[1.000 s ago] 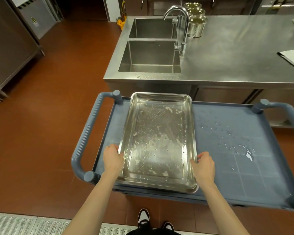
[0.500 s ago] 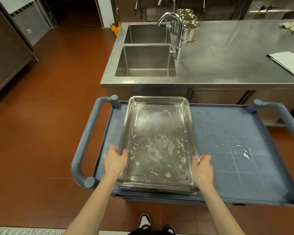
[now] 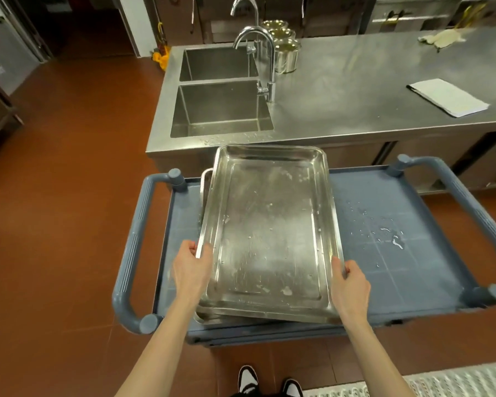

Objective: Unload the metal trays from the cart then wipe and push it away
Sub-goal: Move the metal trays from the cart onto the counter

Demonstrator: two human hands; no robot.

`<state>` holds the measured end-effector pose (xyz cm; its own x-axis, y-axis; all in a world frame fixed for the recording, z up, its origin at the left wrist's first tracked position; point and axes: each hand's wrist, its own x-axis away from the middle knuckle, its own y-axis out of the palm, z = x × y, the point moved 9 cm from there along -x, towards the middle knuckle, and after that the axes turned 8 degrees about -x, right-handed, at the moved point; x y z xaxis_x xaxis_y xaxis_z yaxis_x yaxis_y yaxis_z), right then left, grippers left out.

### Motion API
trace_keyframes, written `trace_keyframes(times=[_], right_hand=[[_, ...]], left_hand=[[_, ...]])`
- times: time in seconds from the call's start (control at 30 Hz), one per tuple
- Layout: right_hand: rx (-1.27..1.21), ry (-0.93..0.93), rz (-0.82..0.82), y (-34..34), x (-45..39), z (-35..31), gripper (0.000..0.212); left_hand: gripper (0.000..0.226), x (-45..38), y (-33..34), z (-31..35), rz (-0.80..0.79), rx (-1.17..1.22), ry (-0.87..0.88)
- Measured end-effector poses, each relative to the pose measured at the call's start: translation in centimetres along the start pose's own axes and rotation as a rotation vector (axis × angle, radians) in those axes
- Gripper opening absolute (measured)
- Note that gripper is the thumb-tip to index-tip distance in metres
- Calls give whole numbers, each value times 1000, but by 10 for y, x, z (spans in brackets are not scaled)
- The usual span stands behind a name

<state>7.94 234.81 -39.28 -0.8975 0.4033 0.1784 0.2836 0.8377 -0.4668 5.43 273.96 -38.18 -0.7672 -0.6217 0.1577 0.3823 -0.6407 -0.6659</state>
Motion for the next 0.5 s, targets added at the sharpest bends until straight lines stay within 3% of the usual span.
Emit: trace_keyframes(times=[0.5], right_hand=[[-82, 55, 378, -148, 31, 17, 47]], left_hand=[[5, 50, 64, 136, -237, 134, 262]])
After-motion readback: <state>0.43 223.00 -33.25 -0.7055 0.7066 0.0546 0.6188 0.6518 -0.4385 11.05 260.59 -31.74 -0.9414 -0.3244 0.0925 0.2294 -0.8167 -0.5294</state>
